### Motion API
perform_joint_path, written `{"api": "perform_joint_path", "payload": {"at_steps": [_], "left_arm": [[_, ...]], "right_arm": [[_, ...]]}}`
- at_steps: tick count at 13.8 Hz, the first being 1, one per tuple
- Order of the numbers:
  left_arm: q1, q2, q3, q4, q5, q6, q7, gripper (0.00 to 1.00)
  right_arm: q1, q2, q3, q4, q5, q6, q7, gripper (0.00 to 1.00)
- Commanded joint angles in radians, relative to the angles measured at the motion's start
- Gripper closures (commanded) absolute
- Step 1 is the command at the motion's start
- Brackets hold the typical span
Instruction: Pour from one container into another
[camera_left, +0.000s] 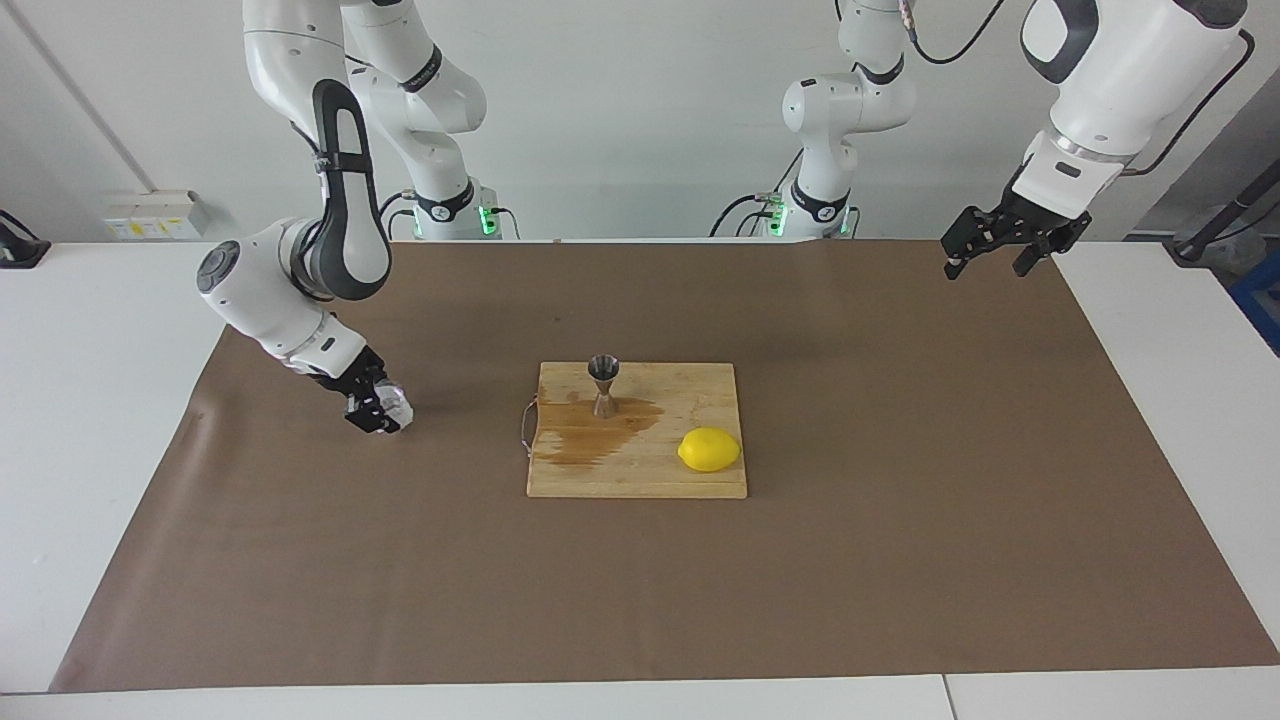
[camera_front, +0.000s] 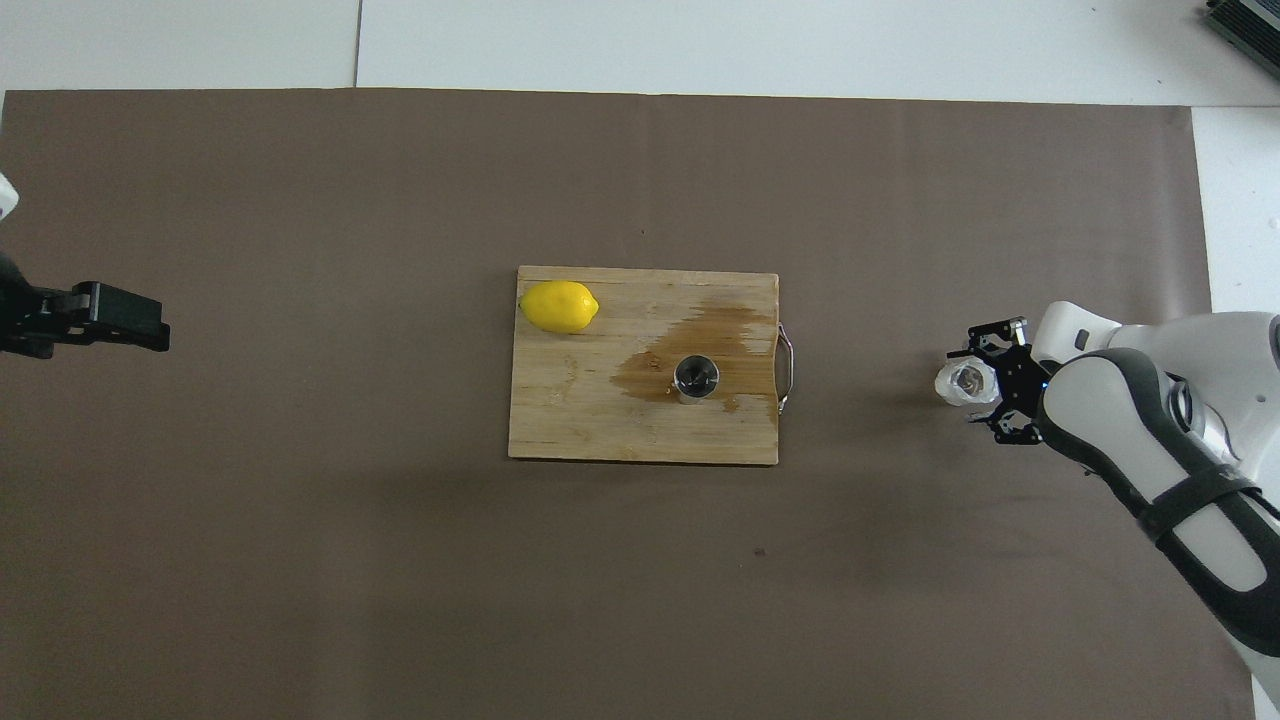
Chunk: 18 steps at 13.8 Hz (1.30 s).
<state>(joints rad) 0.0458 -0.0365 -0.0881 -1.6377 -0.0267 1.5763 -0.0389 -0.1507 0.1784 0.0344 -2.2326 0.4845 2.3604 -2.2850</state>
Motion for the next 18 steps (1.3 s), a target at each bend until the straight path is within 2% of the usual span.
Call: {"api": "perform_joint_path", "payload": {"at_steps": [1, 6, 12, 13, 16, 18], "left_arm": [[0.012, -0.002, -0.006, 0.012, -0.012, -0.019, -0.001, 0.00], [0.012, -0.002, -0.006, 0.012, -0.012, -0.019, -0.001, 0.00], [0.012, -0.002, -0.006, 0.012, -0.012, -0.019, -0.001, 0.00], [0.012, -0.002, -0.006, 0.012, -0.012, -0.019, -0.001, 0.00], [0.012, -0.002, -0.006, 0.012, -0.012, -0.019, -0.001, 0.00], [0.012, -0.002, -0.006, 0.012, -0.012, -0.019, -0.001, 0.00]], "right_arm": [[-0.017, -0.030, 0.013, -0.015, 0.049, -0.009, -0.031, 0.00], [-0.017, -0.102, 0.007, 0.005, 0.049, -0.084, 0.073, 0.00], [-0.033, -0.252, 0.001, 0.014, 0.004, -0.156, 0.326, 0.00], [-0.033, -0.275, 0.002, 0.039, -0.024, -0.158, 0.384, 0.00], [-0.026, -0.272, 0.004, 0.183, -0.099, -0.265, 0.626, 0.00], [-0.018, -0.266, 0.012, 0.264, -0.191, -0.289, 0.819, 0.00]]}}
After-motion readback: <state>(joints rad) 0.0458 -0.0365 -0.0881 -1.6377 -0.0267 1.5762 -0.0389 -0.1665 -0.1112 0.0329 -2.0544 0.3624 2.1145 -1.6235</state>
